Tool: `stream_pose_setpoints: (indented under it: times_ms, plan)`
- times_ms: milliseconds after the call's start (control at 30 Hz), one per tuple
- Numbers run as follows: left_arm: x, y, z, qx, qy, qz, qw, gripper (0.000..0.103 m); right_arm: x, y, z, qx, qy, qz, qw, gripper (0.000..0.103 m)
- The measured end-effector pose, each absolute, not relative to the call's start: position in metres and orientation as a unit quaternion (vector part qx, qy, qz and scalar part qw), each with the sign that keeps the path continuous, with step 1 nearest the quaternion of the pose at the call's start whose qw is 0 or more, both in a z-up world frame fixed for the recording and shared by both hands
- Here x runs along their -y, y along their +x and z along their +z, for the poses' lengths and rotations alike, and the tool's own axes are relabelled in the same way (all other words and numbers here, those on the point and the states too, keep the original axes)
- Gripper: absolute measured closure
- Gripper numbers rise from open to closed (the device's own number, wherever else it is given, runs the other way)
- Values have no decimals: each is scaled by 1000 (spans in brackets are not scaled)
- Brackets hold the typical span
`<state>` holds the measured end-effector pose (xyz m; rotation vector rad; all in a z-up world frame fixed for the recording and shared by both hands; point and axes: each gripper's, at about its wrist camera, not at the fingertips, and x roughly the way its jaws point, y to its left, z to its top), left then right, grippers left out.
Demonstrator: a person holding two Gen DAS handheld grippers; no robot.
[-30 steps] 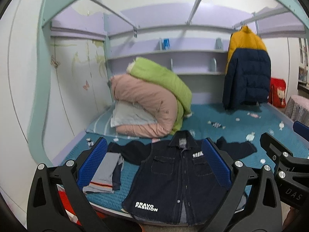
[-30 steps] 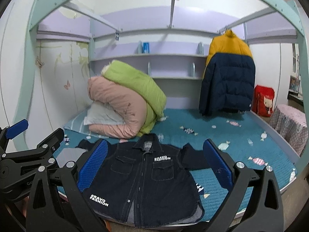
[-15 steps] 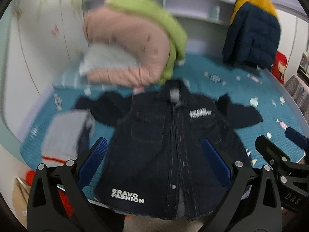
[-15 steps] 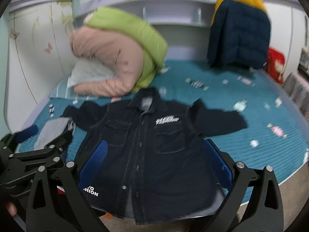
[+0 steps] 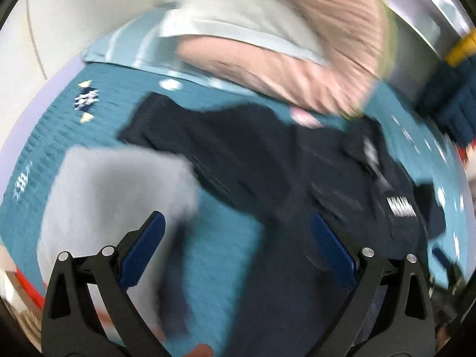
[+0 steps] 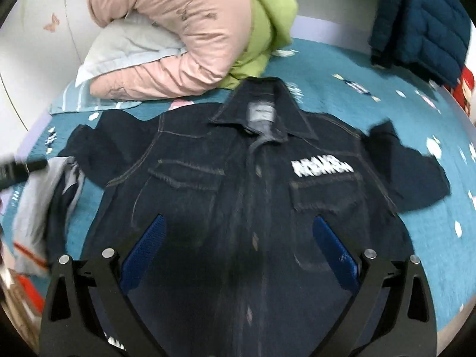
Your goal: Fold large clothes
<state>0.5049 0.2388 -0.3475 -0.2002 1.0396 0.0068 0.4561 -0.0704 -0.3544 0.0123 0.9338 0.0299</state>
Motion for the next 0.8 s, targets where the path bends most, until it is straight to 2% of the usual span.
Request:
stream_pose_setpoints:
  times_ms: [167, 367, 567, 633, 667, 800]
  plan:
    - [-336, 591, -387, -543, -154, 73, 822, 5, 43, 498, -386, -452, -11, 32, 891, 8]
    - [-395, 644, -439, -586, -272, 104, 756, 5, 24, 525, -403, -447, -18, 50, 893, 8]
    - [-411, 667, -460, -605, -253, 135, 743, 8, 21, 543, -407, -440, -1, 59, 896, 8]
    - [-408, 668, -456, -600, -231, 142, 753, 36, 20, 548, -408, -442, 6, 62, 895, 8]
    - [-406, 670, -456, -603, -219, 142, 754, 38, 19, 550, -409, -442, 11, 64, 895, 8]
    - [-401, 673, -447, -590, -178, 120, 778, 75, 14, 559, -408, -436, 25, 79, 896, 8]
